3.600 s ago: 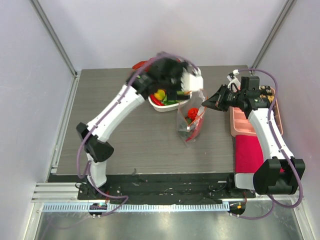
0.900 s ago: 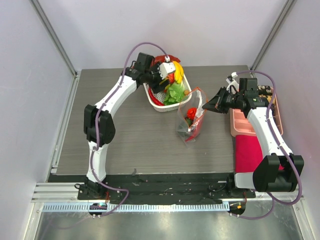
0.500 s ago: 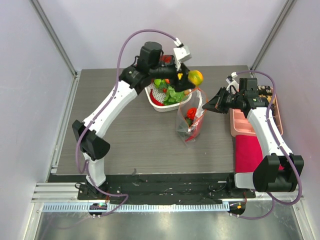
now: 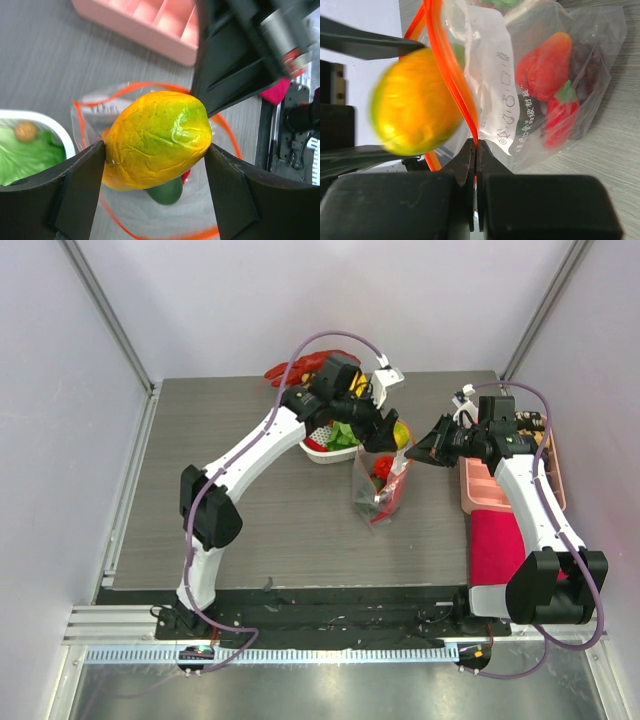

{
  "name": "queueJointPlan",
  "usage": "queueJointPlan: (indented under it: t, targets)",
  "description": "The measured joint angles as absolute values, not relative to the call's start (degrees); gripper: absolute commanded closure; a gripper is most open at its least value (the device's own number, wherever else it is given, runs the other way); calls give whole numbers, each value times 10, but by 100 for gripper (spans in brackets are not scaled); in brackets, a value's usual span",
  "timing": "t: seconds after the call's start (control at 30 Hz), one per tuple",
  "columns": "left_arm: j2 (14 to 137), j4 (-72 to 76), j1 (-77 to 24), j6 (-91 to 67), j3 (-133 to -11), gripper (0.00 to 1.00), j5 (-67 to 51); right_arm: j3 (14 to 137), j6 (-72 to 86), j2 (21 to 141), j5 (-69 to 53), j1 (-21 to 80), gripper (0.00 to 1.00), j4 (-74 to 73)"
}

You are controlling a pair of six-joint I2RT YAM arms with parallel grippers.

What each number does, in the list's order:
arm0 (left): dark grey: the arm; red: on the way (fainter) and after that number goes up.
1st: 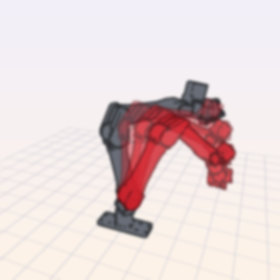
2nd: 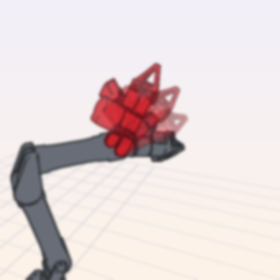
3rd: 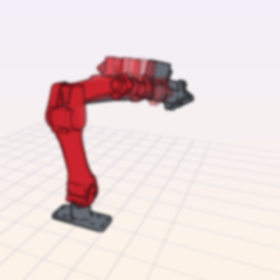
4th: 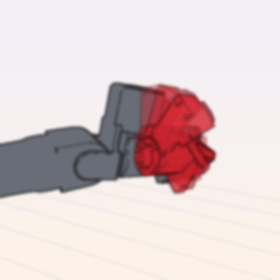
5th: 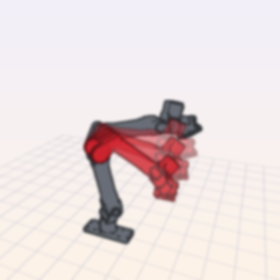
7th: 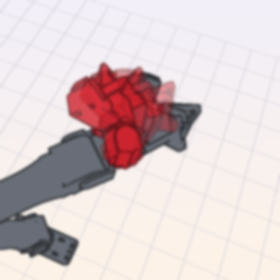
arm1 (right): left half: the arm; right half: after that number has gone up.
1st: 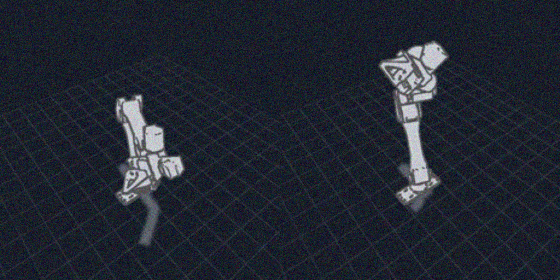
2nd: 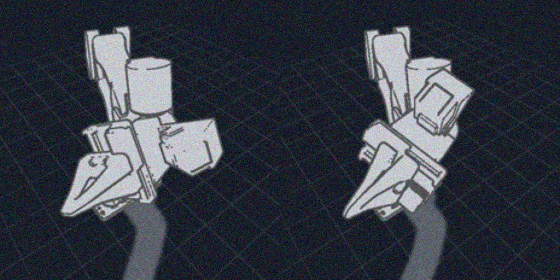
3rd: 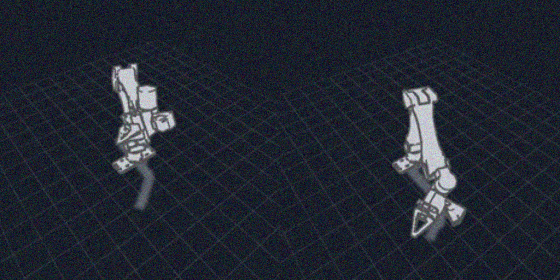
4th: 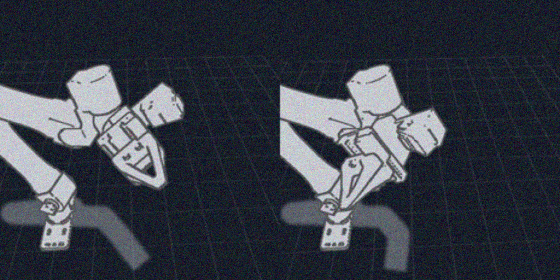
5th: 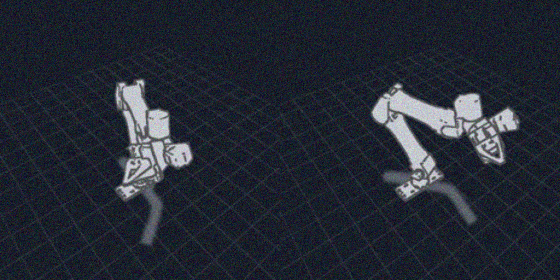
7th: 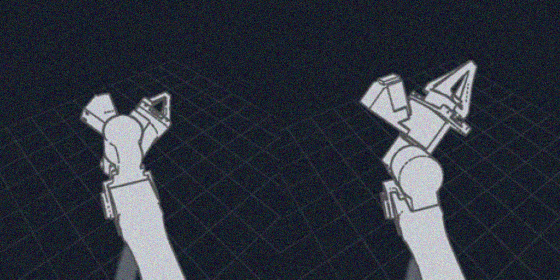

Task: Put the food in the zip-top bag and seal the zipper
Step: Place the fake fruit in the zipper food storage bag, then pick up the fake fruit from the bin.

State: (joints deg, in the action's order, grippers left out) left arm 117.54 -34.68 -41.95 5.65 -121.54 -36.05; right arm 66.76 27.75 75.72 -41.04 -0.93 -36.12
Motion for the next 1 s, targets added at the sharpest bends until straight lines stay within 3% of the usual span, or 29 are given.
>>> queueJointPlan:
  t: [0.13,0.33,0.53,0.73,1.0]
  targets:
    - [1191,-399,-418,79,-1222,0,-345,668,278,757,-410,-10,99,-361]
    - [1153,-380,-400,84,-1193,0,-347,668,277,757,-411,-12,99,-362]
    - [1088,-300,-314,99,-1162,0,-358,668,276,757,-411,-13,99,-364]
    - [1096,-260,-244,356,-1121,0,-361,667,272,757,-410,-13,99,-365]
    - [1242,-305,-248,678,-1157,0,-356,667,269,757,-410,-17,99,-369]
